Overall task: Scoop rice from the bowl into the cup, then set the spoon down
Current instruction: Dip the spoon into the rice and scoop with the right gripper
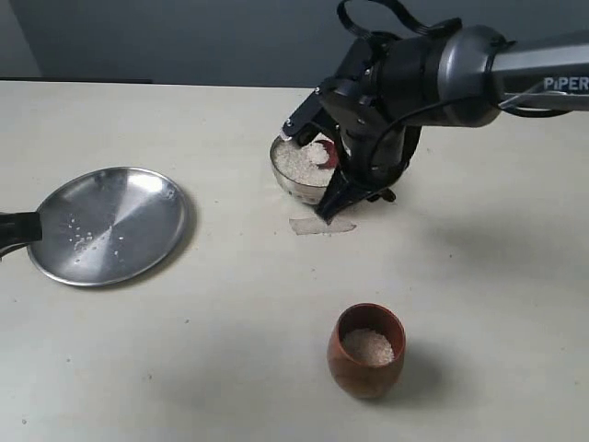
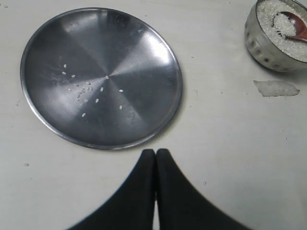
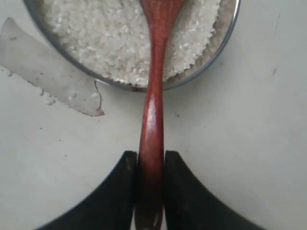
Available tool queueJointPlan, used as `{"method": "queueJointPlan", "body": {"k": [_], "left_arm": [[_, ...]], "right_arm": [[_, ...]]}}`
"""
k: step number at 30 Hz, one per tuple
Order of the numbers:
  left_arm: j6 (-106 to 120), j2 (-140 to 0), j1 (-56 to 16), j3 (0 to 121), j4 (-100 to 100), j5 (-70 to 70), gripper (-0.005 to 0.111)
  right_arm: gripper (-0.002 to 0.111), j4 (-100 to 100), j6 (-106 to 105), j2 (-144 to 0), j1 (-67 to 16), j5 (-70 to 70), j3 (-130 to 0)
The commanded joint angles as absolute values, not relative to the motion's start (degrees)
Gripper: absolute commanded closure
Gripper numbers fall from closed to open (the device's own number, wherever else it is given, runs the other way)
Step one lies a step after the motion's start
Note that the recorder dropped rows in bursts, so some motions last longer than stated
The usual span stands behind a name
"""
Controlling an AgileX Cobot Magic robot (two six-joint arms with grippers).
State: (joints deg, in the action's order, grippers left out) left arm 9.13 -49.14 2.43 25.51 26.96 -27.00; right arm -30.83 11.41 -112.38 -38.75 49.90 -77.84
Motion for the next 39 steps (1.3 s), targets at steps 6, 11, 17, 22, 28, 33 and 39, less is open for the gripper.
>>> {"method": "queueJointPlan", "body": {"k": [6, 11, 17, 22, 28, 33, 39], "left_arm": [[9.2, -49.3, 2.1, 25.7, 26.8, -27.0, 0.106], [9.2, -49.3, 2.1, 25.7, 26.8, -27.0, 0.106], [9.2, -49.3, 2.1, 25.7, 26.8, -27.0, 0.106], [9.2, -49.3, 2.1, 25.7, 26.8, -27.0, 0.106], [9.2, -49.3, 2.1, 25.7, 26.8, -27.0, 0.106], [9.2, -49.3, 2.1, 25.7, 26.8, -27.0, 0.106], [9.2, -49.3, 2.1, 25.7, 26.8, -27.0, 0.106]], "right_arm": [[0.109, -27.3, 11.7, -110.9, -38.4, 48.2, -78.0], [0.109, -26.3, 11.7, -110.9, -38.3, 48.1, -78.0], [0.109, -25.4, 12.3, -110.9, -38.0, 48.6, -78.0], [0.109, -22.1, 12.3, -110.9, -36.1, 49.0, -78.0], [0.109, -21.4, 12.5, -110.1, -36.0, 48.3, -78.0], [0.109, -21.8, 12.5, -108.5, -36.0, 48.2, -78.0], [0.109, -22.2, 12.5, -108.2, -36.0, 49.1, -78.0]]}}
